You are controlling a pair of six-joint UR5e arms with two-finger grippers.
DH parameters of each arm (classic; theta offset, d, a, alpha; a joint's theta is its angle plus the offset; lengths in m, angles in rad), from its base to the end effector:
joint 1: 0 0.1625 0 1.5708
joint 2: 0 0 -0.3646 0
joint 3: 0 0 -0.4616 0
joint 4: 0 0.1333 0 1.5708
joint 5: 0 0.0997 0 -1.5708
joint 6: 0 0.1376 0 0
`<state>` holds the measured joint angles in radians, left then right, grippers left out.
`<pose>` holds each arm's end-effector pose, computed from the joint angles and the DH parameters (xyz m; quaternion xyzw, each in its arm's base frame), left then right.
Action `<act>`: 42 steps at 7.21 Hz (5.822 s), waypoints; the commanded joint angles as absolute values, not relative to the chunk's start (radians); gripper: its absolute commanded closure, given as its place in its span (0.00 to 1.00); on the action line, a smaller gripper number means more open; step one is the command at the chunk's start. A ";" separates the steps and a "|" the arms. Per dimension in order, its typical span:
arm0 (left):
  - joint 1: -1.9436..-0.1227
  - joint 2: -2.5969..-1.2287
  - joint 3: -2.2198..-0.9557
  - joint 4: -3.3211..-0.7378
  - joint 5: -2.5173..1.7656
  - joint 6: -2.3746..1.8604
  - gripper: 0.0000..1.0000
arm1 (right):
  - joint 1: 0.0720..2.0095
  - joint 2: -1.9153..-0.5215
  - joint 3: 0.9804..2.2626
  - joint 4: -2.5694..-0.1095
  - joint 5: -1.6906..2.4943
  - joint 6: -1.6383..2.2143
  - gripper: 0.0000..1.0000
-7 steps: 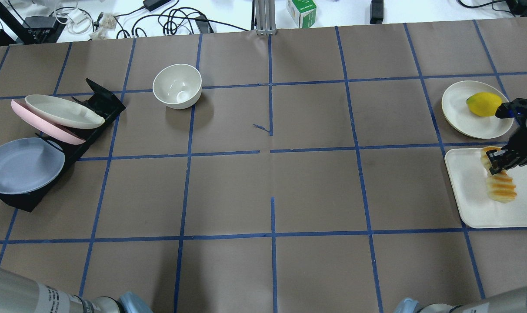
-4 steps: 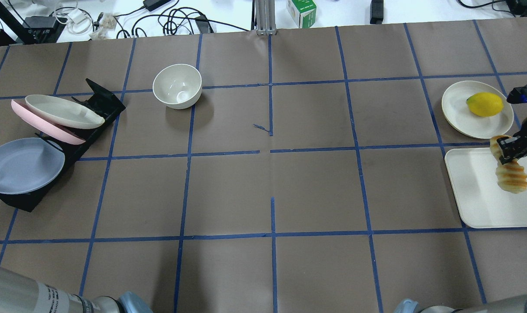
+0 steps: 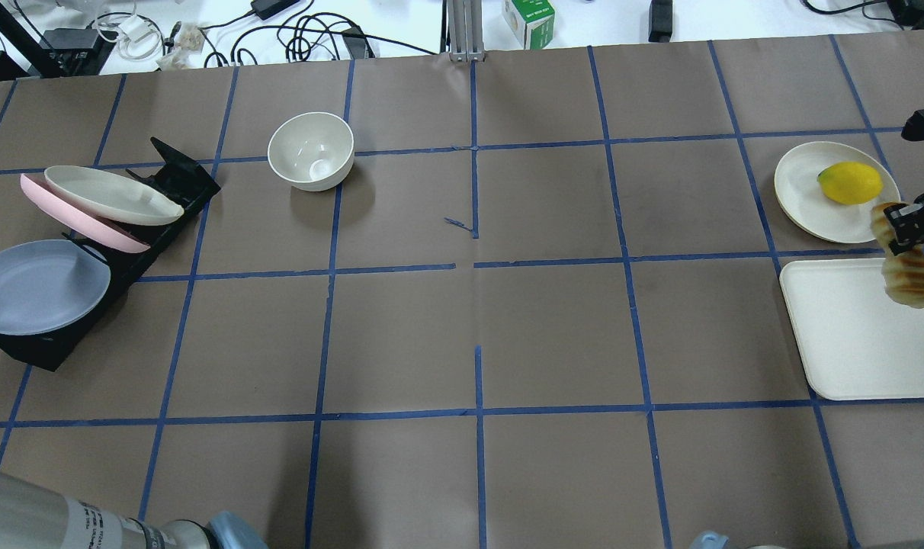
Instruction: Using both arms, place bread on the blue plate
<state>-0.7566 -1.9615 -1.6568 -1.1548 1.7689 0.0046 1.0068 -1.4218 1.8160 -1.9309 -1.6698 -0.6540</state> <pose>0.3927 -0.5168 0.1471 -0.3890 0.9154 0.0671 0.0787 -0.2064 -0.5502 0.2055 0.0458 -0.9976 -0.0423 0.0308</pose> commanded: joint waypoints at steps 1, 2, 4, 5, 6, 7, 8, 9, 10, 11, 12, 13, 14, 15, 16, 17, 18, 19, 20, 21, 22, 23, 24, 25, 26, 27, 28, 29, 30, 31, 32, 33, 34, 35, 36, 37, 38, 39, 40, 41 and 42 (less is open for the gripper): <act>-0.755 -1.909 -1.638 -1.195 1.776 0.023 1.00 | 1.077 -1.483 1.775 -1.791 -1.651 -0.641 1.00; -0.752 -1.866 -1.623 -1.237 1.776 0.049 1.00 | 1.091 -1.485 1.772 -1.784 -1.599 -0.637 1.00; -0.758 -1.774 -1.585 -1.397 1.778 0.109 1.00 | 1.184 -1.511 1.772 -1.776 -1.603 -0.594 1.00; -0.767 -1.710 -1.553 -1.493 1.776 0.109 1.00 | 1.202 -1.532 1.772 -1.761 -1.597 -0.583 1.00; -0.769 -1.641 -1.507 -1.658 1.773 0.106 1.00 | 1.204 -1.545 1.772 -1.734 -1.582 -0.583 1.00; -0.788 -1.599 -1.497 -1.745 1.755 0.104 1.00 | 1.232 -1.566 1.772 -1.730 -1.562 -0.578 1.00; -0.878 -1.573 -1.490 -1.796 1.693 0.066 1.00 | 1.291 -1.575 1.772 -1.738 -1.565 -0.559 1.00; -1.005 -1.539 -1.483 -1.802 1.625 0.052 1.00 | 1.319 -1.580 1.770 -1.738 -1.560 -0.499 1.00; -1.116 -1.533 -1.483 -1.787 1.506 0.066 1.00 | 1.324 -1.582 1.770 -1.743 -1.549 -0.500 1.00; -1.226 -1.545 -1.500 -1.783 1.430 0.084 1.00 | 1.328 -1.582 1.766 -1.746 -1.499 -0.499 1.00; -1.333 -1.567 -1.515 -1.710 1.419 0.086 1.00 | 1.333 -1.572 1.732 -1.765 -1.488 -0.499 1.00; -1.418 -1.621 -1.576 -1.533 1.408 0.084 1.00 | 1.341 -1.515 1.720 -1.772 -1.442 -0.492 1.00; -1.454 -1.678 -1.663 -1.343 1.249 0.090 1.00 | 1.368 -1.456 1.733 -1.802 -1.450 -0.486 1.00; -1.504 -1.736 -1.754 -1.221 1.208 0.106 1.00 | 1.403 -1.444 1.732 -1.810 -1.453 -0.430 1.00; -1.570 -1.803 -1.817 -1.018 1.213 0.118 1.00 | 1.486 -1.428 1.738 -1.909 -1.456 -0.325 1.00; -1.598 -1.878 -1.830 -0.920 1.215 0.109 1.00 | 1.544 -1.416 1.740 -1.927 -1.485 -0.296 1.00; -1.644 -1.938 -1.829 -0.910 1.218 0.106 1.00 | 1.572 -1.414 1.740 -1.933 -1.480 -0.173 1.00; -1.688 -1.980 -1.825 -0.907 1.221 0.091 1.00 | 1.592 -1.405 1.744 -1.933 -1.468 -0.114 1.00; -1.695 -2.011 -1.821 -0.878 1.227 0.091 1.00 | 1.623 -1.385 1.740 -1.930 -1.467 -0.085 1.00; -1.701 -2.043 -1.828 -0.777 1.255 0.087 1.00 | 1.656 -1.378 1.741 -1.933 -1.468 -0.028 1.00; -1.716 -2.054 -1.824 -0.755 1.267 0.083 0.89 | 1.666 -1.362 1.741 -1.931 -1.459 -0.020 1.00; -1.721 -2.054 -1.815 -0.724 1.302 0.115 0.26 | 1.686 -1.358 1.744 -1.936 -1.421 0.026 1.00; -1.720 -2.049 -1.815 -0.694 1.305 0.173 0.00 | 1.724 -1.330 1.744 -1.986 -1.408 0.081 1.00; -1.710 -2.021 -1.800 -0.702 1.305 0.181 0.00 | 1.764 -1.298 1.744 -2.008 -1.407 0.172 1.00; -1.694 -1.976 -1.771 -0.797 1.305 0.189 0.00 | 1.796 -1.267 1.741 -2.017 -1.405 0.237 1.00; -1.677 -1.904 -1.716 -1.010 1.308 0.187 0.00 | 1.813 -1.217 1.747 -2.105 -1.405 0.242 1.00; -1.636 -1.834 -1.635 -1.251 1.310 0.207 0.00 | 1.827 -1.186 1.741 -2.176 -1.404 0.256 0.98; -1.578 -1.771 -1.564 -1.454 1.340 0.218 0.00 | 1.832 -1.163 1.747 -2.213 -1.372 0.267 0.94; -1.565 -1.708 -1.504 -1.597 1.429 0.207 0.00 | 1.835 -1.148 1.753 -2.217 -1.339 0.335 0.80; -1.568 -1.648 -1.490 -1.630 1.522 0.137 0.00 | 1.836 -1.143 1.758 -2.215 -1.341 0.353 0.09; -1.568 -1.625 -1.496 -1.631 1.526 0.048 0.00 | 1.836 -1.140 1.775 -2.217 -1.341 0.353 0.00; -1.565 -1.618 -1.497 -1.634 1.528 0.046 0.00 | 1.835 -1.147 1.766 -2.239 -1.339 0.351 0.00; -1.566 -1.630 -1.505 -1.584 1.525 0.029 0.00 | 1.836 -1.141 1.767 -2.250 -1.341 0.350 0.00; -1.568 -1.632 -1.529 -1.465 1.522 0.028 0.00 | 1.813 -1.153 1.747 -2.247 -1.329 0.344 0.00; -1.568 -1.622 -1.558 -1.447 1.514 0.026 0.00 | 1.786 -1.172 1.685 -2.196 -1.318 0.333 0.00; -1.568 -1.632 -1.554 -1.442 1.506 0.018 0.00 | 1.735 -1.211 1.595 -1.998 -1.331 0.245 0.00; -1.559 -1.637 -1.552 -1.442 1.485 -0.003 0.00 | 1.670 -1.245 1.504 -1.824 -1.403 0.094 0.00; -1.548 -1.634 -1.549 -1.440 1.479 0.014 0.00 | 1.616 -1.282 1.464 -1.760 -1.449 -0.005 0.00; -1.551 -1.625 -1.548 -1.442 1.483 0.003 0.00 | 1.583 -1.331 1.454 -1.688 -1.504 -0.055 0.00; -1.554 -1.628 -1.546 -1.442 1.489 -0.003 0.00 | 1.574 -1.406 1.459 -1.640 -1.523 -0.087 0.00; -1.558 -1.615 -1.546 -1.442 1.499 -0.003 0.00 | 1.563 -1.480 1.442 -1.578 -1.523 -0.094 0.00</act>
<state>-1.5543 -1.6247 -1.5472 -1.4419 1.4896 -0.0002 1.5807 -1.3919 1.4573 -1.6534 -1.5084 -0.0670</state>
